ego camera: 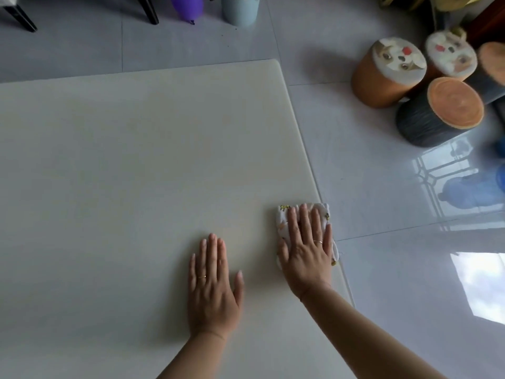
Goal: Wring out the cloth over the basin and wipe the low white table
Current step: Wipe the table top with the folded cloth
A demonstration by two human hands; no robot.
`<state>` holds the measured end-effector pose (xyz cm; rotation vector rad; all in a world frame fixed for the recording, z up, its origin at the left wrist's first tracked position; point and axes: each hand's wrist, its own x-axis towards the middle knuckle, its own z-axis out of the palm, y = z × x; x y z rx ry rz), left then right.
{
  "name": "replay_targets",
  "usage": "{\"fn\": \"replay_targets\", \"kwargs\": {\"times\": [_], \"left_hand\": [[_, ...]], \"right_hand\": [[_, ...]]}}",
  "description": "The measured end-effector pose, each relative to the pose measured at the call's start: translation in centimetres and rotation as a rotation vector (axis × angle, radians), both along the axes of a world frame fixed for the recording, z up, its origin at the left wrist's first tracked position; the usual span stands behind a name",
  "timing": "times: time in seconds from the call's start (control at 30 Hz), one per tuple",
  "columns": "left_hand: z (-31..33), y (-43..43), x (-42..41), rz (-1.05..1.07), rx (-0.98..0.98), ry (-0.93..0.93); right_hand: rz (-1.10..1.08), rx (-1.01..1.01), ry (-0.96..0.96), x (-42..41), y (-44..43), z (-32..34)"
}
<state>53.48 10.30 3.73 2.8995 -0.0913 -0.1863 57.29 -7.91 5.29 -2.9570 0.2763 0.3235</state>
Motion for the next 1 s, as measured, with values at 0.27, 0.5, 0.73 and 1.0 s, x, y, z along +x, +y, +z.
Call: {"fn": "replay_targets", "kwargs": {"times": [0.27, 0.5, 0.73, 1.0], "left_hand": [[-0.3, -0.1, 0.1, 0.014, -0.013, -0.027], [-0.7, 0.0, 0.1, 0.005, -0.019, -0.046], [-1.0, 0.1, 0.2, -0.006, -0.04, -0.065], [-0.9, 0.2, 0.1, -0.01, -0.049, -0.07]], "right_hand": [[-0.163, -0.01, 0.029, -5.1, -2.2, -0.2], [0.026, 0.027, 0.032, -11.1, -2.2, 0.9], [-0.236, 0.0, 0.029, -16.4, 0.4, 0.6], [-0.184, -0.034, 0.0, -21.2, -2.5, 0.8]]}}
